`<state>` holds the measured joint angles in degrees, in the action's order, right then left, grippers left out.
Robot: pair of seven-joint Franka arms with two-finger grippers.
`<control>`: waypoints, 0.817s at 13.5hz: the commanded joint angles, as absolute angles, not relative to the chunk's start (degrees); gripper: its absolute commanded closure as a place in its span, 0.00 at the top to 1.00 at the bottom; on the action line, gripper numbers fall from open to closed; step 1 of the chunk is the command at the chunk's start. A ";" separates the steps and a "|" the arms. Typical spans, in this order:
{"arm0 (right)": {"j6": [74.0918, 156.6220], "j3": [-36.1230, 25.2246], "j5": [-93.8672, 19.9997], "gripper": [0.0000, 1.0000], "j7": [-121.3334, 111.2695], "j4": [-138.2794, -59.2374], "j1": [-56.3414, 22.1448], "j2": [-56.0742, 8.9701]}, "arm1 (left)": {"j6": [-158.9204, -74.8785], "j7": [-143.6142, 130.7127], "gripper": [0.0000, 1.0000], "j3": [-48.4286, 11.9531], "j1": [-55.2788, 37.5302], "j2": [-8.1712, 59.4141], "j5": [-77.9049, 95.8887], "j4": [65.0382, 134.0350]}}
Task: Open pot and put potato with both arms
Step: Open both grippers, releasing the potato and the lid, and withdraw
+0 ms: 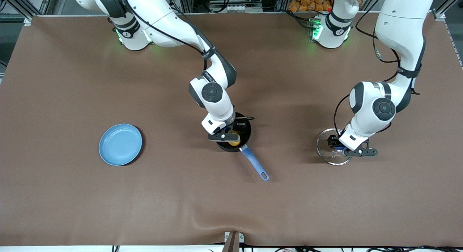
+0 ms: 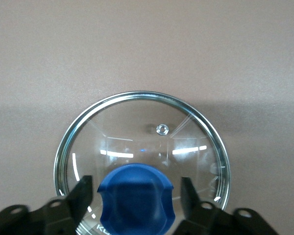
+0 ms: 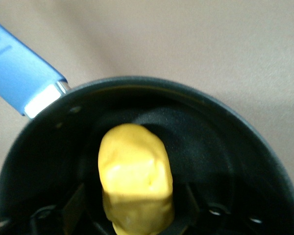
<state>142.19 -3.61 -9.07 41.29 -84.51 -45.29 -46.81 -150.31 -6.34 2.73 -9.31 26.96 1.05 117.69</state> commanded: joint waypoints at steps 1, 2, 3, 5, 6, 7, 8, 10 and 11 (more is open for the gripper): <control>138.18 -4.13 -7.38 1.00 42.63 -83.33 -45.18 -45.36 | -149.60 -6.24 1.00 2.37 -8.96 23.22 0.96 118.66; 135.47 -4.22 -7.38 1.00 42.54 -82.02 -45.00 -44.66 | -147.33 -6.50 1.00 2.20 -9.05 22.07 1.14 117.96; 131.79 -4.74 -7.30 1.00 42.37 -80.17 -44.83 -44.30 | -144.00 -6.68 1.00 1.76 -8.97 20.93 1.49 116.38; 123.70 -5.45 -7.03 1.00 42.01 -77.01 -44.91 -42.73 | -135.04 -6.33 1.00 1.76 -8.96 19.61 3.24 111.82; 121.05 -5.45 -7.03 1.00 41.75 -76.47 -44.65 -40.97 | -131.52 -6.24 1.00 1.76 -8.96 18.56 3.60 110.06; 118.76 -5.45 -7.12 1.00 41.23 -76.55 -43.69 -38.69 | -129.05 -6.41 1.00 1.76 -8.96 17.50 3.60 108.73; 115.87 -5.45 -7.12 1.00 40.87 -76.73 -42.72 -36.41 | -127.54 -6.42 1.00 1.76 -8.88 16.19 3.69 108.37; 109.37 -5.88 -6.95 1.00 39.04 -76.90 -40.01 -32.10 | -125.00 -7.12 1.00 1.84 -8.96 13.46 5.09 107.06; 105.94 -6.41 -6.33 1.00 35.98 -77.08 -38.25 -30.25 | -122.54 -7.12 1.00 1.85 -8.88 12.40 6.23 105.92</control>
<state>110.77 -6.56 -7.72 39.73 -75.22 -41.70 -34.80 -126.51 -6.80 2.12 -9.26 15.01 3.99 107.09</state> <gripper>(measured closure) 0.000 0.000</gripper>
